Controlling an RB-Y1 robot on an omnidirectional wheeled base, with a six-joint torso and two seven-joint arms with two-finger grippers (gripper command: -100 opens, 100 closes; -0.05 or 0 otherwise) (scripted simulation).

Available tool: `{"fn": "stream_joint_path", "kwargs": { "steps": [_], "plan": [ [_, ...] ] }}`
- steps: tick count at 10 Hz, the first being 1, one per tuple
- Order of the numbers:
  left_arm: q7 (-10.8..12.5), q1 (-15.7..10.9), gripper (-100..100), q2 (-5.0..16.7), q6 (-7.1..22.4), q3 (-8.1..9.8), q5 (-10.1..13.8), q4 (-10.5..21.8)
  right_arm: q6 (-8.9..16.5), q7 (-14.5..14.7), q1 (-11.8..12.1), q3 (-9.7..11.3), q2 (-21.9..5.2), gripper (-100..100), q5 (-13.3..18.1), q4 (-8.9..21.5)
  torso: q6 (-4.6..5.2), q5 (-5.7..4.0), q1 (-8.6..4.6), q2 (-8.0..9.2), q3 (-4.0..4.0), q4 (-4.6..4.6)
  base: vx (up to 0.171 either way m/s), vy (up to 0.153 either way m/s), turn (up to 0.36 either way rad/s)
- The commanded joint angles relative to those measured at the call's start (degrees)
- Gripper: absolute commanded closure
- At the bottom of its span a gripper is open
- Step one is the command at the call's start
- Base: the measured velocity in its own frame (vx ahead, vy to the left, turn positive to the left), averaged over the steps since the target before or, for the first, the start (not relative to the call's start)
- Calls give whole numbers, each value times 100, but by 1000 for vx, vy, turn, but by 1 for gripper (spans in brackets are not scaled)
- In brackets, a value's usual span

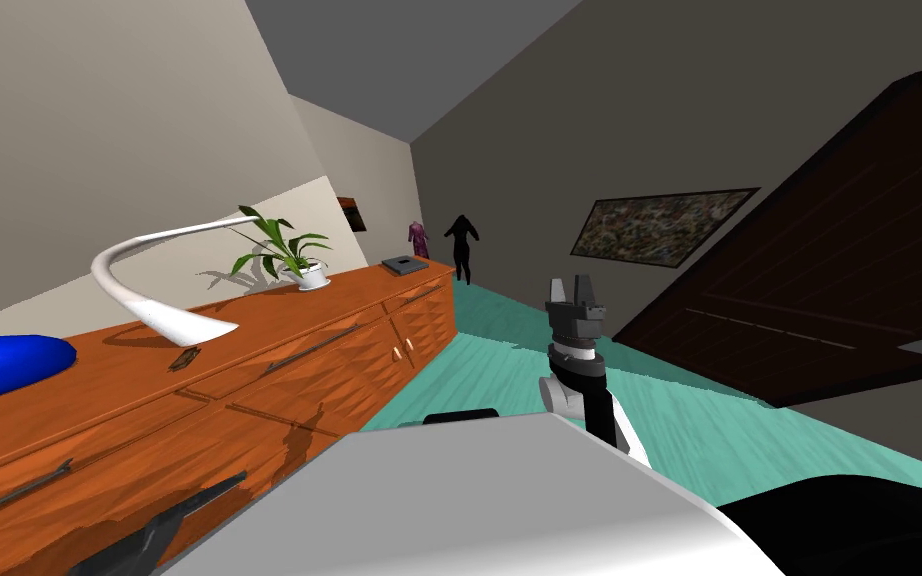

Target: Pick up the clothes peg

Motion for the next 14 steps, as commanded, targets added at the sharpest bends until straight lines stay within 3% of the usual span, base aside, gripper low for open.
{"fn": "stream_joint_path", "kwargs": {
  "steps": [1,2,3,5,6,11,12,13,14],
  "plan": [
    [138,186,-100,286,-108,-153,84,286,0,0,0,0,0,0,0,0,0,0,0,0,0,0,38,-1,-56],
    [138,186,-100,433,-108,-153,84,292,0,0,0,0,0,0,0,0,0,1,3,0,0,0,38,3,-39],
    [275,314,-100,627,-214,-293,136,513,0,0,0,0,0,0,0,0,0,1,5,0,0,0,46,12,-68],
    [275,314,-100,819,-214,-293,136,553,0,0,0,0,0,0,0,0,0,3,10,-2,-1,0,33,12,-15],
    [402,438,-100,1015,-312,-429,183,802,0,0,0,0,0,0,0,0,-1,3,6,4,2,1,32,13,-60],
    [624,666,-100,1700,-485,-686,260,1258,0,0,0,-1,-1,0,0,0,-1,7,23,-3,-2,0,44,39,-42],
    [717,769,-100,1934,-559,-803,291,1457,0,0,0,-1,-1,0,0,0,1,7,21,-4,-2,-1,61,61,-85],
    [717,769,-100,1987,-559,-803,291,1457,0,0,0,-1,-1,0,0,0,2,7,26,-10,-5,-2,50,56,-32],
    [799,863,-100,2216,-625,-910,316,1635,0,0,0,-1,-1,0,0,0,-1,9,24,-7,-4,-2,65,66,-48]
  ]
}}
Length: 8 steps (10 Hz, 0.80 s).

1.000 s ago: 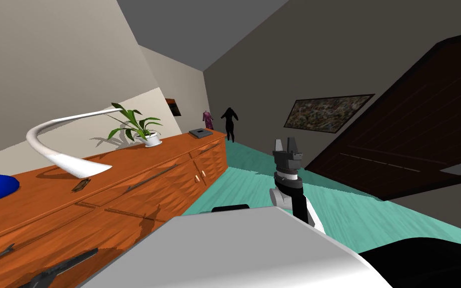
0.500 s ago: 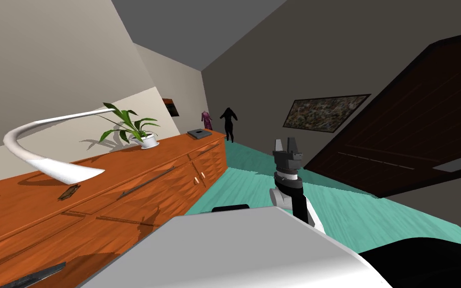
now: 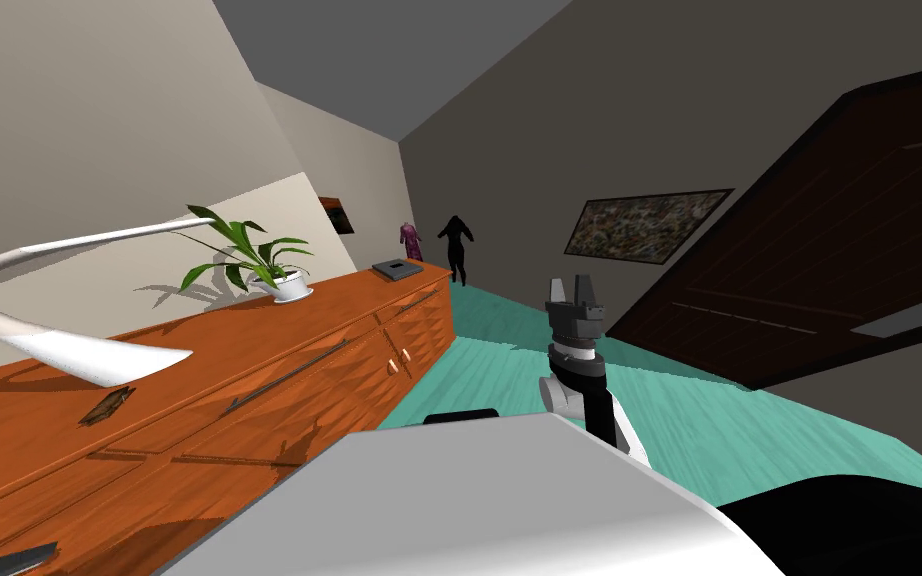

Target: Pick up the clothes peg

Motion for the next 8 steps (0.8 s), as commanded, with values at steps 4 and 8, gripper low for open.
{"fn": "stream_joint_path", "kwargs": {
  "steps": [4,8],
  "plan": [
    [348,29,-100,352,-147,-141,-263,527,0,0,0,-1,-1,0,0,0,-1,8,31,-9,-5,-2,73,113,-54],
    [457,149,-100,671,-237,-268,-207,748,0,0,0,-1,-1,0,0,0,0,7,24,-8,-5,-2,75,118,-67]
  ]
}}
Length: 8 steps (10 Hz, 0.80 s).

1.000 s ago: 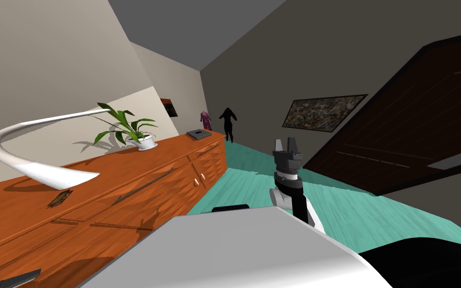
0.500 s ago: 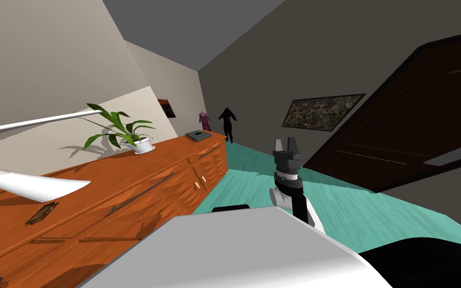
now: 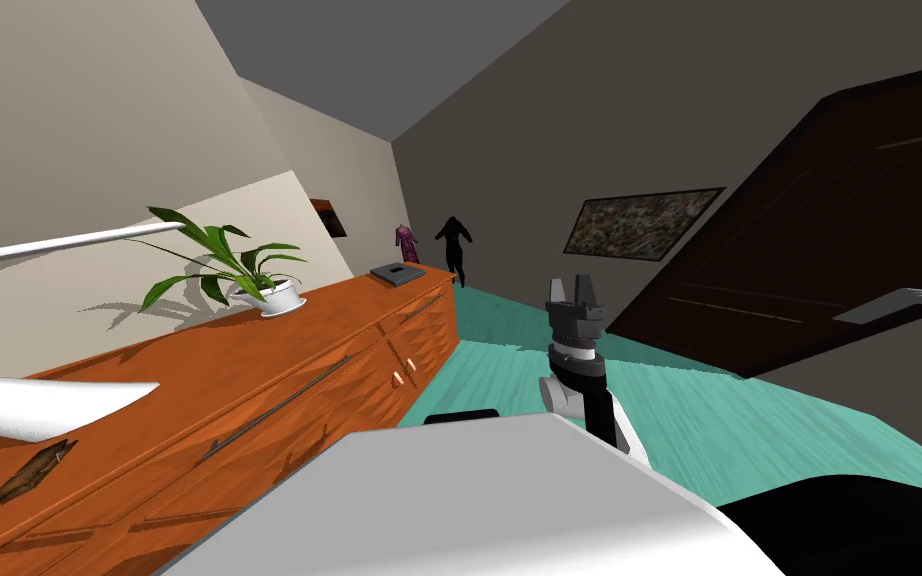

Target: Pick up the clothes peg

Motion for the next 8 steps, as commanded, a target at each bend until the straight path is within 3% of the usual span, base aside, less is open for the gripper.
{"fn": "stream_joint_path", "kwargs": {
  "steps": [1,5,6,7,8],
  "plan": [
    [83,24,-100,0,-47,74,-102,117,0,0,0,0,0,0,0,0,0,0,0,0,0,0,113,206,-62],
    [119,37,-100,77,-69,89,-45,123,0,0,0,-1,0,0,0,0,-1,10,25,-7,-4,-2,123,235,-91],
    [114,38,-100,81,-65,78,-47,123,0,0,1,0,0,0,0,0,-3,9,13,-9,-6,-2,59,91,-22],
    [118,38,0,81,-66,83,-48,126,0,0,0,1,1,0,0,0,-5,0,-31,11,5,2,11,19,-3],
    [37,1,-100,-119,49,106,-141,120,0,0,0,1,2,0,0,0,-6,-10,-62,30,17,7,34,7,-59]
  ]
}}
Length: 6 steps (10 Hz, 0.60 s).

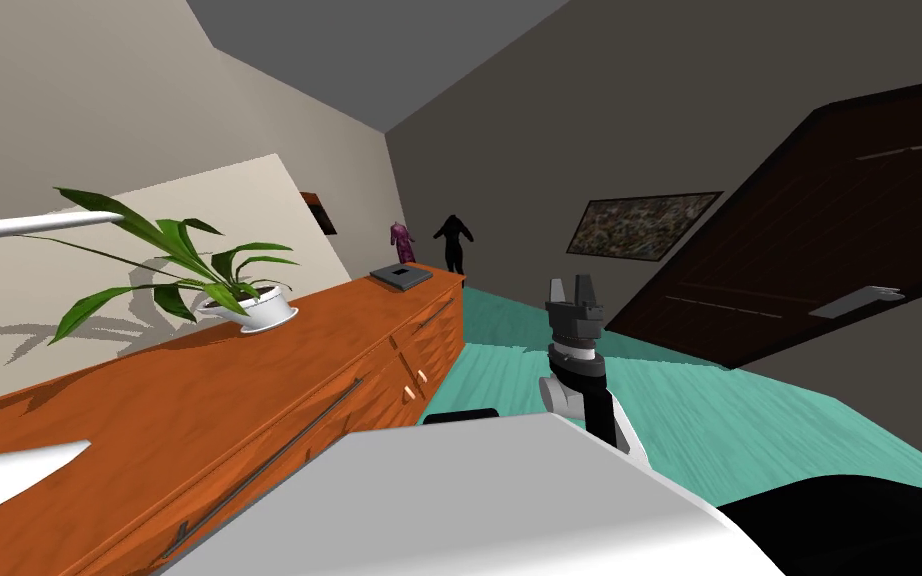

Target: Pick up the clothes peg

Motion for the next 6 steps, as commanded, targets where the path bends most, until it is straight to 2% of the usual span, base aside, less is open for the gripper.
{"fn": "stream_joint_path", "kwargs": {
  "steps": [1,2,3,4,6],
  "plan": [
    [-148,-76,-100,-188,149,-93,-5,-60,0,0,0,0,0,0,0,0,0,0,0,0,0,0,53,-3,-65],
    [-188,-94,-100,-288,206,-81,-51,-63,0,0,0,0,0,0,0,0,0,-3,-7,-4,-2,-1,53,-8,-36],
    [-163,-80,-100,-234,144,-90,-24,-37,0,0,0,0,0,0,0,0,0,-3,-10,-4,-3,-1,22,-4,0],
    [-165,-81,100,-251,157,-77,-44,-31,0,0,0,0,0,0,0,0,1,-5,-11,2,1,0,0,0,0],
    [-164,-81,100,-249,157,-79,-41,-30,0,0,0,0,0,0,0,0,3,-2,-11,10,5,1,0,0,0]
  ]
}}
